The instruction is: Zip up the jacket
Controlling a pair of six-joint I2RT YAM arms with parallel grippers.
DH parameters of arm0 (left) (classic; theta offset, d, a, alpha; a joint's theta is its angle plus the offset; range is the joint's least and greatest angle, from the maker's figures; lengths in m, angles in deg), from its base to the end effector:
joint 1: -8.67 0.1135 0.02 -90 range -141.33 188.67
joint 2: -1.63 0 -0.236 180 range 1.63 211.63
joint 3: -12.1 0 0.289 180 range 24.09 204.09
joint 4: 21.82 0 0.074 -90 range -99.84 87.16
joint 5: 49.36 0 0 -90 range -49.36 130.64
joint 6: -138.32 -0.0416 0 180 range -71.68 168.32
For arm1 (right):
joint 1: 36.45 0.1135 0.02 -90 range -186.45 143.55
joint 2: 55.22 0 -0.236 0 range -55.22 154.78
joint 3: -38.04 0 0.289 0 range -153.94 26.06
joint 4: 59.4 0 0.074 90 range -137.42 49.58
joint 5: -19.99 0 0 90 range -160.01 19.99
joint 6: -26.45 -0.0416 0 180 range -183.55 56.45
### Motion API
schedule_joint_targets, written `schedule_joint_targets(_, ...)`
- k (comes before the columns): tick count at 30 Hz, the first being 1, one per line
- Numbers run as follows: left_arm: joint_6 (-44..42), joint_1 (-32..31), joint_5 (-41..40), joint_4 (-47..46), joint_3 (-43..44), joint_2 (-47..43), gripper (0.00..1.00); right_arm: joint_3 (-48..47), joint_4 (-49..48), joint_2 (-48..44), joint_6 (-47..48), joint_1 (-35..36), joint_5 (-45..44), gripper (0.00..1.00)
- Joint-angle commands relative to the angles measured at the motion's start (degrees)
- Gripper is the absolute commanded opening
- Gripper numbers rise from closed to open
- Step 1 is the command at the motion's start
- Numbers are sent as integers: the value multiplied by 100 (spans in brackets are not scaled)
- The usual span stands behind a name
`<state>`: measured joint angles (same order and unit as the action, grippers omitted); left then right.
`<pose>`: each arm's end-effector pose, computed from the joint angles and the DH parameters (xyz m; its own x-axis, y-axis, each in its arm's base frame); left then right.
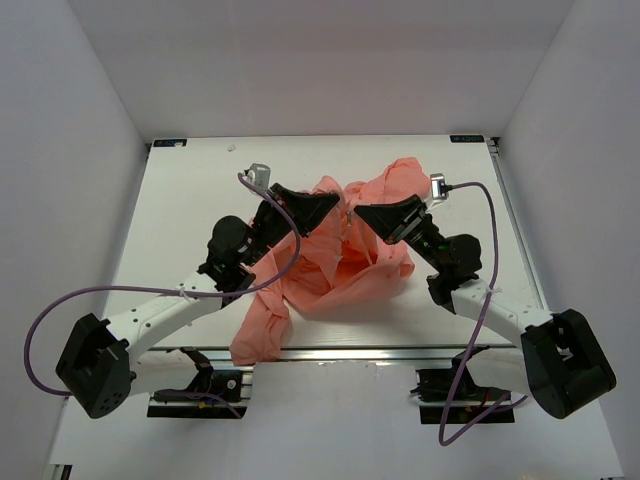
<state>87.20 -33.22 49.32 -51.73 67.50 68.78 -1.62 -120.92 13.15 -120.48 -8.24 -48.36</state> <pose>0.2345 -0.2188 0.3080 -0.3007 -0.5638 -0.7692 0.7426 0.3677 -0.5598 0.2405 0.1464 0.2551 -0.3366 0.7033 -0.6261 -0.7890 0.1523 0.5952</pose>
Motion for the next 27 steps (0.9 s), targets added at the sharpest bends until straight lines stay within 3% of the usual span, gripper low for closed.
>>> schedule_joint_targets(1,112,40,186,-328,-123,-10,0,-264,-3277,35,-73,-17,41,0)
schedule_joint_targets(27,367,111,159,-531,-290,8,0,-299,-3452,44,-90,-17,50,0)
